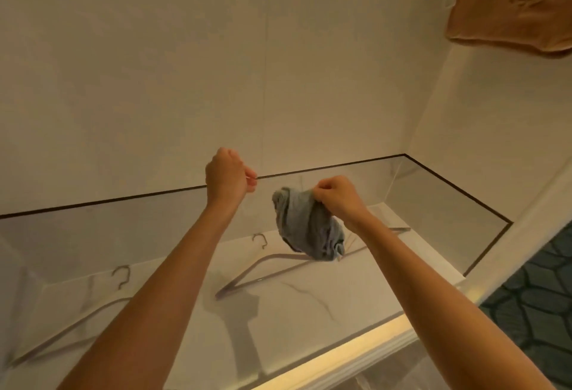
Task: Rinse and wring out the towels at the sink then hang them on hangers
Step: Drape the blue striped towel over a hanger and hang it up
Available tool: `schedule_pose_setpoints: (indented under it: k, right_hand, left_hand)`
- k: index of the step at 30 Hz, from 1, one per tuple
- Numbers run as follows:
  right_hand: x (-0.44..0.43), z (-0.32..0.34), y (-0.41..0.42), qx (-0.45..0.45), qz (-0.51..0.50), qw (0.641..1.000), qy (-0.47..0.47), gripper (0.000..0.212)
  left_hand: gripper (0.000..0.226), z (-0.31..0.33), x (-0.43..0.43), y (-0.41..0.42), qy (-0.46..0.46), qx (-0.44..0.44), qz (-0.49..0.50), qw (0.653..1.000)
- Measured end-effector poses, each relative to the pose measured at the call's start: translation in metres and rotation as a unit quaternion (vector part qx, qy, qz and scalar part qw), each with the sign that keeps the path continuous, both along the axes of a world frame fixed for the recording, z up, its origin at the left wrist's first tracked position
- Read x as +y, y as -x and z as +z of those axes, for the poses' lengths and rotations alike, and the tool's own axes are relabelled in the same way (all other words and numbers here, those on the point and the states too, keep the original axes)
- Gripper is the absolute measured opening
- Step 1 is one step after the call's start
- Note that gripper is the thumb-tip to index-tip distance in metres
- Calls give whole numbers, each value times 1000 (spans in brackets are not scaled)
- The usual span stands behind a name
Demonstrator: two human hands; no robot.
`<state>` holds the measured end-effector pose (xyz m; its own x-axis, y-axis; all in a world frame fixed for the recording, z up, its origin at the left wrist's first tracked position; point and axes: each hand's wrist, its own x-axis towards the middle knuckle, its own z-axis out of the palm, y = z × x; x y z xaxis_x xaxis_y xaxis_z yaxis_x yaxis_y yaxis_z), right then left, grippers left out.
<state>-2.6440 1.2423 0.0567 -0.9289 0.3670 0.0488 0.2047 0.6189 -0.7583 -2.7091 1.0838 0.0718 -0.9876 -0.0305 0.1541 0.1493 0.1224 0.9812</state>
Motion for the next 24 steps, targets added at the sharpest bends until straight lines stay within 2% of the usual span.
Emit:
schedule_pose_setpoints:
  k: [2,3,6,8,10,12,13,14,16,17,18,21,22,23,24]
  right_hand:
    - [-2,-6,9,9,-16,972,233,27]
    - [-1,-8,13,13,-32,951,307,29]
    - [2,-6,28,22,-55,900,431,29]
    - [5,-4,35,41,-58,868,491,30]
    - [6,-3,39,48,-55,845,530,30]
    - [6,-1,44,55,-51,822,565,25]
    - [6,0,48,56,-47,810,582,23]
    - [5,1,51,54,-43,801,594,22]
    - [2,4,54,42,-26,795,604,23]
    - [2,6,56,35,-18,790,611,22]
    - [0,7,57,32,-9,786,617,21]
    - [-4,13,57,27,-1,782,622,20]
    - [-4,14,57,22,5,786,618,20]
    - [-5,15,57,17,25,800,599,18]
    - [-3,14,57,10,58,829,556,15]
  left_hand:
    - [30,2,1,3,-26,-41,-66,997]
    - [28,-2,4,2,-8,-59,-101,993]
    - [24,-26,7,1,90,-101,-204,969]
    - [21,-36,5,2,137,-87,-287,944]
    - [51,-40,3,3,159,-70,-370,913]
    - [83,-44,6,3,187,-48,-404,894]
    - [88,-46,8,3,206,-17,-381,901]
    - [80,-49,11,6,213,25,-329,920]
    - [40,-44,13,12,193,78,-180,962]
    - [29,-43,14,14,186,82,-133,970]
    - [29,-42,16,17,180,80,-127,972]
    - [51,-38,18,10,147,44,-205,967]
    - [53,-40,20,7,153,58,-201,966]
    - [48,-42,20,7,173,84,-173,966]
    - [36,-42,19,9,191,107,-125,968]
